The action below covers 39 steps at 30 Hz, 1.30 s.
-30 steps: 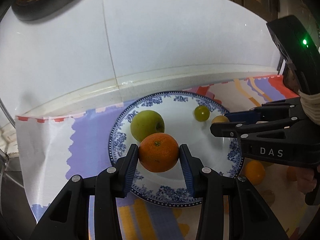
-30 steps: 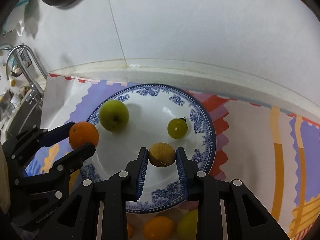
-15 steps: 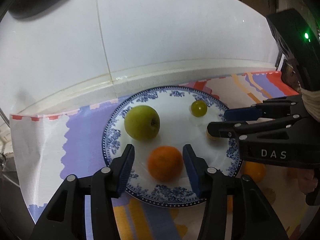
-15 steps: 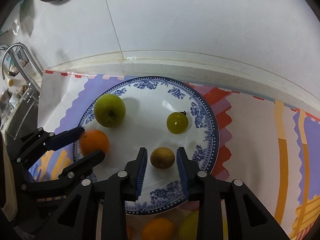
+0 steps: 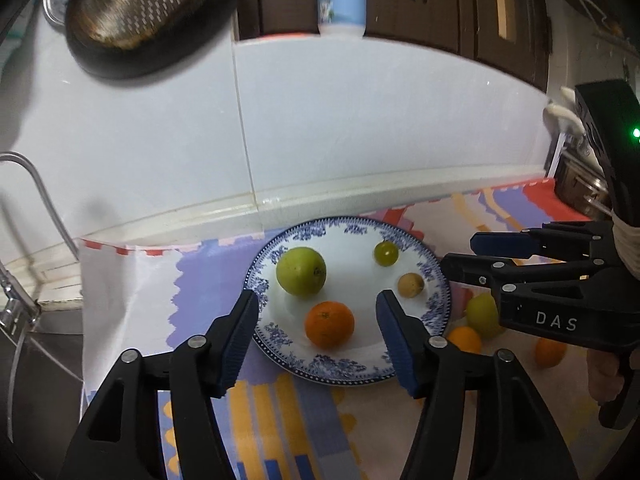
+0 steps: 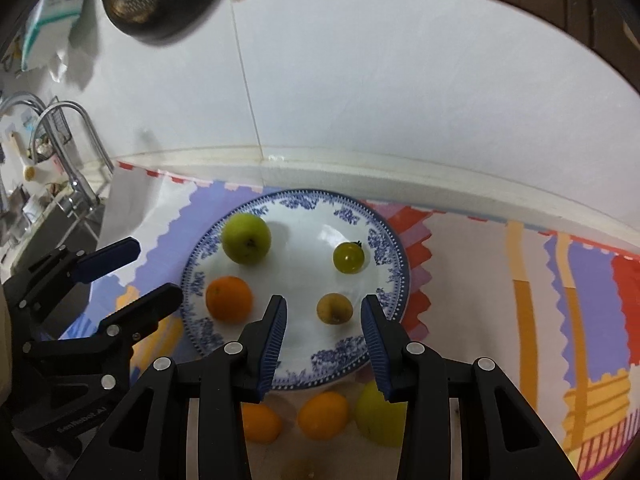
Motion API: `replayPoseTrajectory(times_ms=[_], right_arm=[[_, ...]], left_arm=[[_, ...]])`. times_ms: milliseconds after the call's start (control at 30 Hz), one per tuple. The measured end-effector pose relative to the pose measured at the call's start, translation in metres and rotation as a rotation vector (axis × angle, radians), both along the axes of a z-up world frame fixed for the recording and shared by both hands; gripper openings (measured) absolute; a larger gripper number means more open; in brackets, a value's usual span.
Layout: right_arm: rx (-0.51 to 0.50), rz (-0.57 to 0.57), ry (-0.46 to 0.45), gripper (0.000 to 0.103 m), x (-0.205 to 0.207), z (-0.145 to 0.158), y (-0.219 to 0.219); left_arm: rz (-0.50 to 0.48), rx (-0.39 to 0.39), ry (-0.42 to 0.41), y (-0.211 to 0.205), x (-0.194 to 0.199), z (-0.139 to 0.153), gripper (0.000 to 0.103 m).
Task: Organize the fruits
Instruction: 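Lift both grippers away from the plate back over the fruits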
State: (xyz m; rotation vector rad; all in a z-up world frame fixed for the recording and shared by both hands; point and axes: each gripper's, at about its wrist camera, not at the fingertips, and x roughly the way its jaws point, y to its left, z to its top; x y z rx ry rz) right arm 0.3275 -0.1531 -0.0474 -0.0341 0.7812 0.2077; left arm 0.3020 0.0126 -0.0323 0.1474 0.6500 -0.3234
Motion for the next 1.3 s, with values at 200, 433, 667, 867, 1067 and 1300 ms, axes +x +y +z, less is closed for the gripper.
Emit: replayPoseTrajectory(times_ms=[200,433,667,867,1067,1300], right_arm=[[-0.001,-0.033,-0.071,0.052,-0.031,0.022,-0.006],[-0.012,-0.074,-0.133,0.059,-0.067,0.039,-0.015],[-0.007,-0.119,-0.16,0.059,-0.098,0.043,-0.028],[-0.008,-0.143,-0.175,0.059,-0.122,0.045,-0.035],[-0.023,-0.163,-0.203,0.066,-0.142,0.046,-0.044],[-0.061,-0.159,-0.215,0.066,-0.16,0.043,-0.049]], left_arm=[[0.005,-0.011,-0.057,-0.001,-0.028,0.021,0.067],[-0.012,-0.003,-0.101,-0.007,-0.059,0.035,0.073],[-0.027,0.008,-0.134,-0.014,-0.087,0.043,0.075],[-0.035,0.012,-0.159,-0.02,-0.107,0.047,0.079],[-0.045,0.022,-0.178,-0.028,-0.122,0.046,0.083],[-0.054,0.026,-0.184,-0.035,-0.136,0.041,0.085]])
